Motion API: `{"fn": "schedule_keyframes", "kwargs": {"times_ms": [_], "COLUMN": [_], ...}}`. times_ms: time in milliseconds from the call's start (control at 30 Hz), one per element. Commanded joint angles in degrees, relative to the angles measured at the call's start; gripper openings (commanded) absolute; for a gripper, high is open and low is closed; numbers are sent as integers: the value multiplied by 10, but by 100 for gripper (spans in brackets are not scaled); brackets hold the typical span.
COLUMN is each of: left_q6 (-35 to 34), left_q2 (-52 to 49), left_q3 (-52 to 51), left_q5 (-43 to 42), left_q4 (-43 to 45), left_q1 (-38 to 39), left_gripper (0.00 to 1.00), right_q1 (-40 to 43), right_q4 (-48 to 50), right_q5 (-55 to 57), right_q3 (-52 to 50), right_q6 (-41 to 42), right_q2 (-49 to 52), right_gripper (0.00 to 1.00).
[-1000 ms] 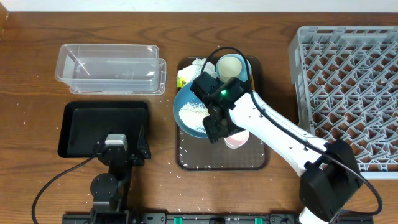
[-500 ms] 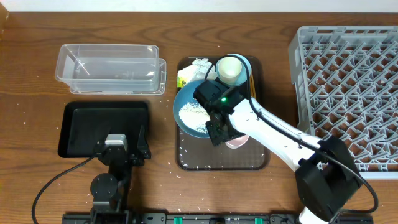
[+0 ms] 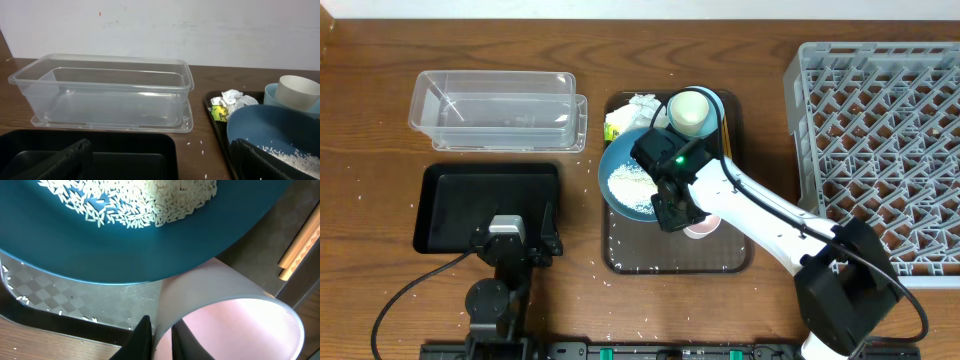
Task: Sort waste into correct bins and load items into the dishwasher rack
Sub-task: 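Grasp the pink cup rim with the right gripper and lift, then carry the pink cup to the dish rack and place it upside down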
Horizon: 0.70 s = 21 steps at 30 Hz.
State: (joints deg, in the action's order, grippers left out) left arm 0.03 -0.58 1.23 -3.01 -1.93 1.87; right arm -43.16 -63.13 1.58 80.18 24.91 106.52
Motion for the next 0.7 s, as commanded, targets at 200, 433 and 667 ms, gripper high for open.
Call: {"fn": "schedule_keyframes", "kwargs": {"times_ms": [200,433,667], "left_q6": [3,3,3], "left_q2": [3,3,3], "left_q3": [-10,-10,-10], "left_q5": [6,6,6], "left_q4": [-20,-20,-20], "left_q1": [-3,-3,-3], "left_gripper": [91,91,91], "right_q1": [7,66,177], "right_q4": [-32,-119,-174], "right_q5": [16,51,51], "right_q3": [29,135,271], "right_q6": [-8,-43,-137], "right_q2": [2,1,-4], "right_gripper": [1,1,1]}}
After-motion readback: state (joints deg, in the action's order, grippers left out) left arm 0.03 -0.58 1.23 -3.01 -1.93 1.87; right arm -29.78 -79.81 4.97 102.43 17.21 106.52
